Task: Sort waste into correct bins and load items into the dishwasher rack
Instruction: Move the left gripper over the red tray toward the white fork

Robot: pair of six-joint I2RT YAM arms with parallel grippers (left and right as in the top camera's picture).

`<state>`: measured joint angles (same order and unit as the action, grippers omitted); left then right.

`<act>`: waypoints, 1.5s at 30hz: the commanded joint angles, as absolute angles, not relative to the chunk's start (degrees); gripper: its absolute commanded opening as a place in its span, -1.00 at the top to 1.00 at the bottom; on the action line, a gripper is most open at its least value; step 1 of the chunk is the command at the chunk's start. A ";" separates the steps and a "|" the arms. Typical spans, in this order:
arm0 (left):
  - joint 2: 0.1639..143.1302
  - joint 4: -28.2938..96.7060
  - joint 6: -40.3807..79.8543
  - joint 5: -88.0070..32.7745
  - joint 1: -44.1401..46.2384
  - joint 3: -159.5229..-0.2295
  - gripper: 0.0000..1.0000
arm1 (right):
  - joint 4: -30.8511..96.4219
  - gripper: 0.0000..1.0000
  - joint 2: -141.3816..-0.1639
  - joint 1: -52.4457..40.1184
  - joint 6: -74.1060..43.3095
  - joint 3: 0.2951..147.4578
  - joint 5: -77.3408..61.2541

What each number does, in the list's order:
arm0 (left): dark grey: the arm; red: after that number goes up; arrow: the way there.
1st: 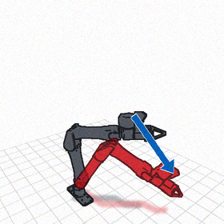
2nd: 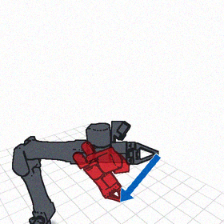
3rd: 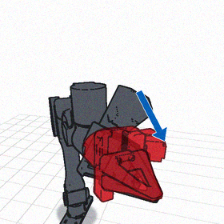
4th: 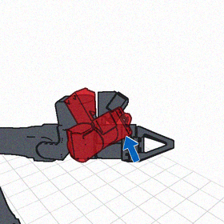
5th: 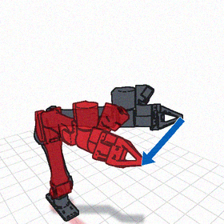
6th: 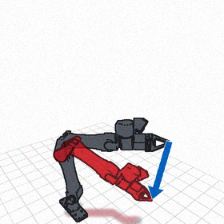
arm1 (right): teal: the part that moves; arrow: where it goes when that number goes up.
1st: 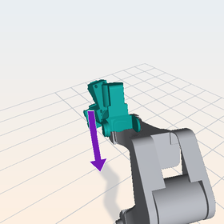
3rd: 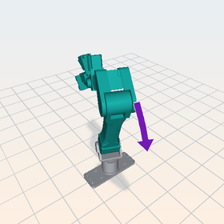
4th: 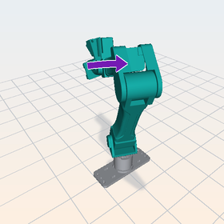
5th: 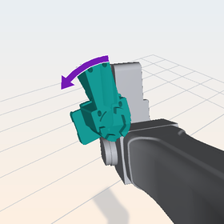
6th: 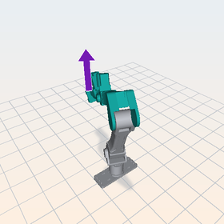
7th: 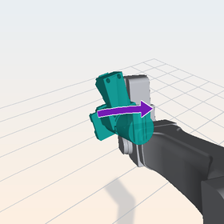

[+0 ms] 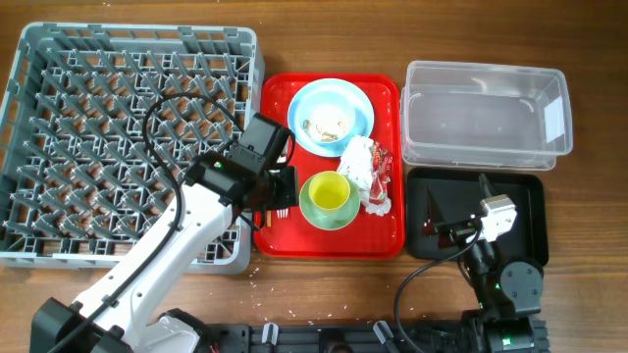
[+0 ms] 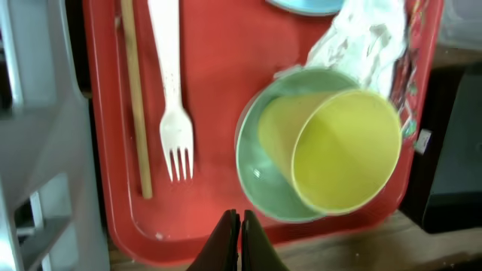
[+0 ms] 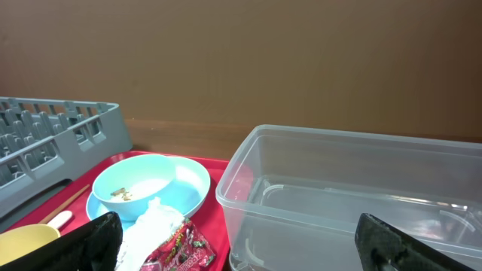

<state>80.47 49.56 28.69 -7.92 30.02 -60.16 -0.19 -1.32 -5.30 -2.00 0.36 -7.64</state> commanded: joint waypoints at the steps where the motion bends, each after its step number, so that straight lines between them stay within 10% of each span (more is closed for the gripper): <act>1: 80.82 47.72 34.02 0.19 30.11 -60.34 0.88 | -0.43 -0.99 -1.30 -5.23 -1.52 0.32 -7.11; 10: 82.67 46.22 36.56 6.09 29.36 -60.34 0.66 | -0.43 -0.99 -1.30 -5.23 -1.50 0.32 -7.11; 21: 83.26 46.19 36.97 6.15 29.06 -60.31 0.88 | -0.43 -1.00 -1.30 -5.23 -1.52 0.32 -7.11; 33: 88.53 41.93 40.82 10.02 31.77 -60.23 0.44 | -0.43 -0.99 -1.30 -5.23 -1.52 0.32 -7.11; 45: 102.78 32.95 37.52 11.66 31.77 -60.23 0.43 | -0.43 -0.99 -1.30 -5.23 -1.50 0.32 -7.11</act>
